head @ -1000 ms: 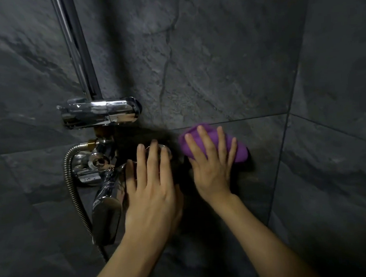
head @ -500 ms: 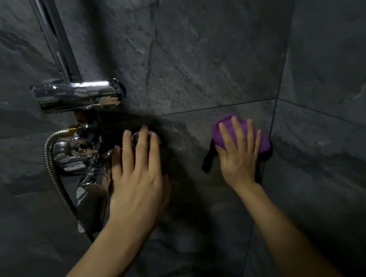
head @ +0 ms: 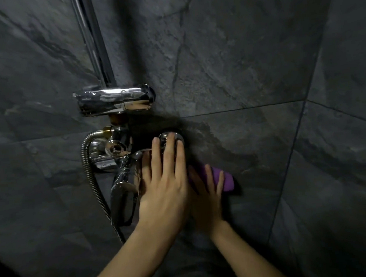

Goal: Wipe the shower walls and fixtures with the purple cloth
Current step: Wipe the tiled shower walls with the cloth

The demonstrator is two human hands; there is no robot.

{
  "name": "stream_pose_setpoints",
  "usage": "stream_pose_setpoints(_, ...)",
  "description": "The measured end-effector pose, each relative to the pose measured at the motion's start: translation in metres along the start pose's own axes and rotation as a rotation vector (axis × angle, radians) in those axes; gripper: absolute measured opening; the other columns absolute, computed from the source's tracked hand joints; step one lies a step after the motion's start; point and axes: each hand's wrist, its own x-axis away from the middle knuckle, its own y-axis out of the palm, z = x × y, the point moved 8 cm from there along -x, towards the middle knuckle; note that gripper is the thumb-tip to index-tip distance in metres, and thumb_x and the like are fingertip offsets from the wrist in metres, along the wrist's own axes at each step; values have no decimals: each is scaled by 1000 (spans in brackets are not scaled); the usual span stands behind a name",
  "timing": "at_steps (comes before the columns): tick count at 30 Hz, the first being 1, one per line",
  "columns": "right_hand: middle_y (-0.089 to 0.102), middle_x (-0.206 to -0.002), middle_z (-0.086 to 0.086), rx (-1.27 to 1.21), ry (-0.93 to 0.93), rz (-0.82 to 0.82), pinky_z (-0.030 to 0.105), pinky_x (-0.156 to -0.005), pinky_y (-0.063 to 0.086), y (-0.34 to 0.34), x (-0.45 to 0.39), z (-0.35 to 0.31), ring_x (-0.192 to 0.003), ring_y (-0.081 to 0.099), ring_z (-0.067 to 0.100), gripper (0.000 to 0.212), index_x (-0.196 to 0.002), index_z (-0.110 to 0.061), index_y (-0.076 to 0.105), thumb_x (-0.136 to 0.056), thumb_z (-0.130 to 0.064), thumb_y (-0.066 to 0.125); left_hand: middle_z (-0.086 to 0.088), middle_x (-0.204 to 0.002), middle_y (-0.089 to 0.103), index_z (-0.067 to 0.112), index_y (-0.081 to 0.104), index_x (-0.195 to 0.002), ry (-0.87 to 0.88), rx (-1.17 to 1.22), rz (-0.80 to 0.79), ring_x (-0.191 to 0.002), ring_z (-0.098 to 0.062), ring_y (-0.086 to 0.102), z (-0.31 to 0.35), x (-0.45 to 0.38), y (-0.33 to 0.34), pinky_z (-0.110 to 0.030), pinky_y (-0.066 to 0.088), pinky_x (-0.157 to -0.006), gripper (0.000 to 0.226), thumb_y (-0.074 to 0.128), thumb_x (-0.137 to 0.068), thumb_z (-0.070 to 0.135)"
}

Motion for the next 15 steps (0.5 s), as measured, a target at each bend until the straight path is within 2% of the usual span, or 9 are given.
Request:
stream_pose_setpoints(2, -7, -164, -8, 55, -200, -46, 65, -113, -4, 10, 17, -1, -149, -9, 36, 70, -143, -40, 35, -78, -62, 52, -21, -163, 13, -1, 23, -152, -6, -7, -26, -149, -43, 12, 1, 1, 1, -57, 31, -111, 88, 70, -81, 23)
stream_pose_setpoints(4, -12, -163, -9, 127, -307, -77, 64, -111, 3, 15, 34, 16, -149, -5, 33, 71, -145, -41, 29, -78, -54, 49, -22, -162, 15, -2, 26, -151, -8, -6, -52, -148, -44, 15, 0, 2, -2, -56, 33, -109, 86, 68, -81, 25)
stream_pose_setpoints(6, -8, -164, -9, 170, -219, -66, 64, -113, 2, 8, 40, 48, -150, -4, 33, 72, -149, -41, 24, -81, -38, 46, -23, -160, 20, -2, 28, -151, -3, -12, -64, -147, -44, 20, 1, 1, -5, -56, 37, -108, 79, 62, -85, 26)
stream_pose_setpoints(9, 9, -161, -6, 122, -29, -4, 64, -115, 5, -18, 27, 87, -149, 4, 36, 73, -148, -37, 28, -81, -19, 48, -25, -156, 30, -2, 36, -147, 7, -32, -103, -143, -45, 30, 0, -1, -9, -55, 43, -101, 71, 57, -83, 21)
stream_pose_setpoints(12, 19, -160, 1, 19, 144, 109, 60, -118, 3, -61, -18, 107, -149, 5, 36, 69, -147, -31, 32, -83, -17, 55, -24, -149, 43, -2, 48, -141, 26, -36, -179, -136, -44, 43, 1, -5, -16, -56, 48, -93, 71, 56, -77, 27)
stream_pose_setpoints(15, 25, -157, 5, -67, 261, 234, 57, -119, -1, -101, -71, 106, -149, 7, 37, 61, -147, -28, 34, -90, -27, 55, -22, -139, 55, -2, 58, -132, 45, -44, -226, -125, -41, 56, -2, -9, -24, -55, 52, -83, 68, 59, -70, 27)
